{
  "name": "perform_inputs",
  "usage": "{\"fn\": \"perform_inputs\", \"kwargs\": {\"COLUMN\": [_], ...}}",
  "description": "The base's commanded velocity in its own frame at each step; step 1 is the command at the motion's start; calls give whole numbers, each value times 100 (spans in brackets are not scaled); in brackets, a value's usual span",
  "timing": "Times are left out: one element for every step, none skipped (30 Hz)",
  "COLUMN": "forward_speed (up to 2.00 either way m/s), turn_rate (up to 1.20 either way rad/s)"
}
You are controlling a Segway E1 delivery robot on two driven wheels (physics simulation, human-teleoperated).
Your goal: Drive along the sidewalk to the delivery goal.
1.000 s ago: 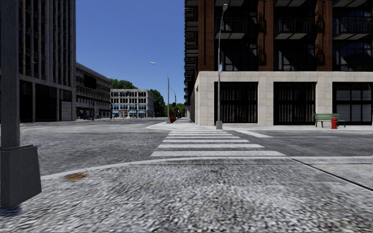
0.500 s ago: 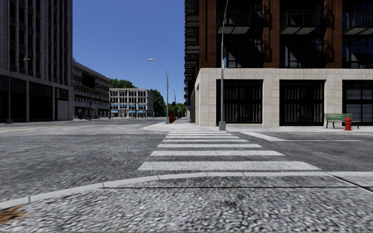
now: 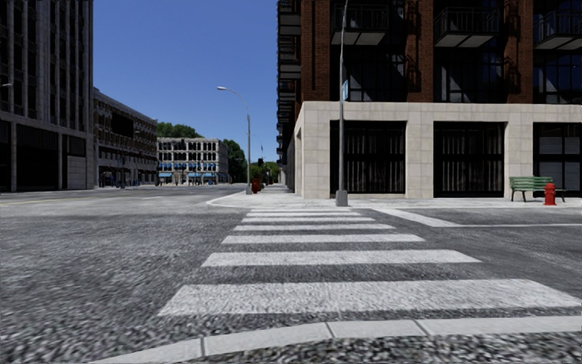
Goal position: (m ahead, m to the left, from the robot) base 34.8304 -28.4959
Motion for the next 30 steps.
{"fn": "perform_inputs", "kwargs": {"forward_speed": [200, 200, 200, 200, 200, 200, 200, 200, 200, 200, 199, 181, 167, 167, 158, 152, 149, 148, 148, 148, 148, 148, 148, 148, 148, 148, 148, 148, 148, 149], "turn_rate": [-11, 0, 0, 0, 0, 0, 0, 0, 0, 0, 0, 0, 0, 0, 0, 0, 0, 0, 0, 0, 0, 0, 0, 0, 0, 0, 0, 0, 0, 0]}}
